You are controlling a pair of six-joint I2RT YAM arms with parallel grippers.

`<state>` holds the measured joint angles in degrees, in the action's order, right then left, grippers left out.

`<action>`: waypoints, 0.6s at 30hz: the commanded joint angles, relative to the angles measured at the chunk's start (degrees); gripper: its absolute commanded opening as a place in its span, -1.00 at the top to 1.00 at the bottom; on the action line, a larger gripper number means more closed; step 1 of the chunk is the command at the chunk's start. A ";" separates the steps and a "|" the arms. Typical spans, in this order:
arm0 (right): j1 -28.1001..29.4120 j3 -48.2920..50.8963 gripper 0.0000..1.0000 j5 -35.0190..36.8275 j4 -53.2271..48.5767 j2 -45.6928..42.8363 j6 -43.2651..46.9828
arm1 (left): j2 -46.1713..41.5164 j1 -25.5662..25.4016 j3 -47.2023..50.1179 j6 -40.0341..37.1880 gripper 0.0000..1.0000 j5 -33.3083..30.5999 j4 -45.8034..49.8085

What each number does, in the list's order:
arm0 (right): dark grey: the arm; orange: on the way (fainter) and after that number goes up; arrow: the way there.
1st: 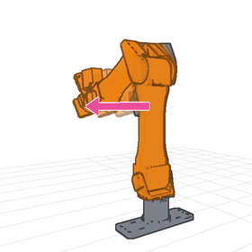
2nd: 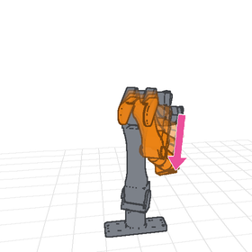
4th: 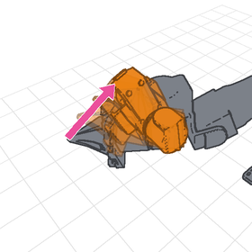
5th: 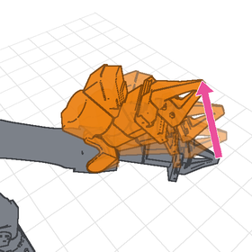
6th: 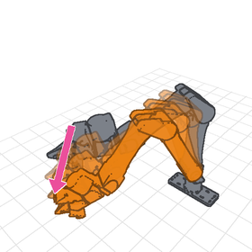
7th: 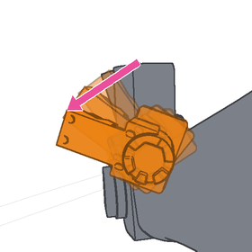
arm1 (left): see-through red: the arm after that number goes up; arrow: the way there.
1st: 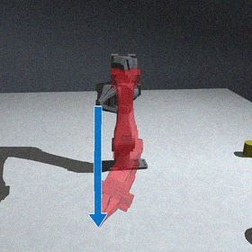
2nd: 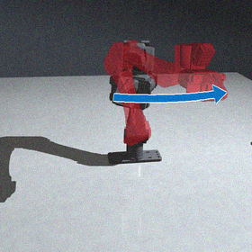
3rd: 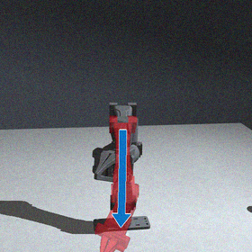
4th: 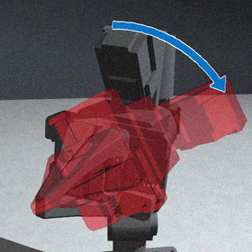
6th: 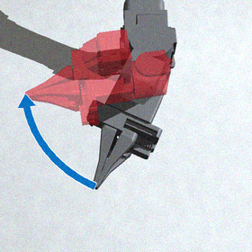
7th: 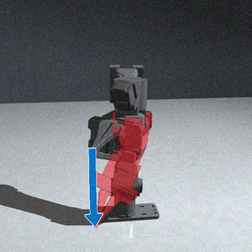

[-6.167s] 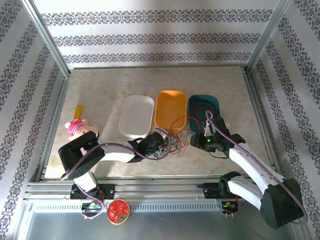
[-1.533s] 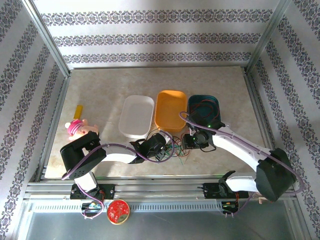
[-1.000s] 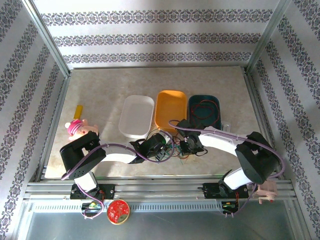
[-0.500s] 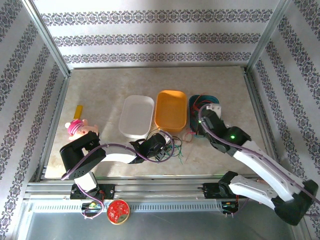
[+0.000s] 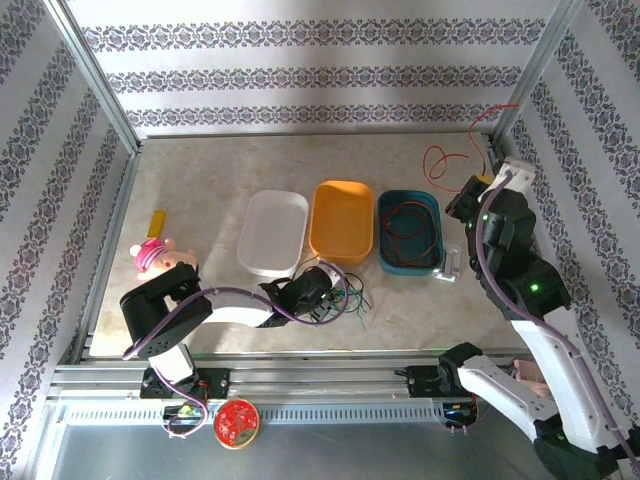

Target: Untangle the cables

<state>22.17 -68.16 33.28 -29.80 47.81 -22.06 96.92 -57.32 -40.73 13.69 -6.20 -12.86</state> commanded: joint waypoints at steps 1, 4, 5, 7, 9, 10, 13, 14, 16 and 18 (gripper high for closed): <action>-3.97 0.08 0.99 -5.60 0.39 3.47 -0.33 | 1.27 -0.57 0.39 -0.25 0.69 0.57 3.68; -8.34 3.00 0.97 -12.17 -1.13 7.03 -3.81 | 0.74 -0.60 0.24 -0.42 0.69 0.49 3.90; -9.15 4.40 0.97 -13.38 -1.14 8.07 -4.90 | 0.57 -0.60 0.14 -0.53 0.69 0.48 3.89; -10.42 7.95 0.96 -15.66 0.06 10.59 -6.65 | 0.16 -0.60 -0.04 -0.73 0.69 0.31 3.90; -11.43 11.15 0.94 -18.85 1.41 13.63 -8.33 | -0.22 -0.60 -0.21 -0.85 0.69 0.31 3.86; -11.70 12.56 0.93 -21.00 2.24 15.53 -9.05 | -0.41 -0.60 -0.31 -0.93 0.68 0.22 3.97; -12.07 15.12 0.85 -27.03 3.96 21.81 -10.47 | -1.10 -0.60 -0.65 -1.12 0.67 0.20 4.07; -12.20 15.34 0.83 -28.40 3.81 23.76 -10.80 | -1.33 -0.60 -0.71 -1.21 0.67 0.13 4.07; -12.38 15.56 0.75 -30.03 2.97 27.28 -11.41 | -1.89 -0.60 -0.80 -1.30 0.66 -0.40 4.07; -12.44 15.32 0.38 -29.46 1.46 28.51 -12.01 | -2.63 -0.60 -0.84 -1.06 0.63 -1.37 4.22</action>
<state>10.22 -52.95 7.18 -28.18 75.94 -31.81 96.14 -57.32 -40.73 13.47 -6.31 -11.79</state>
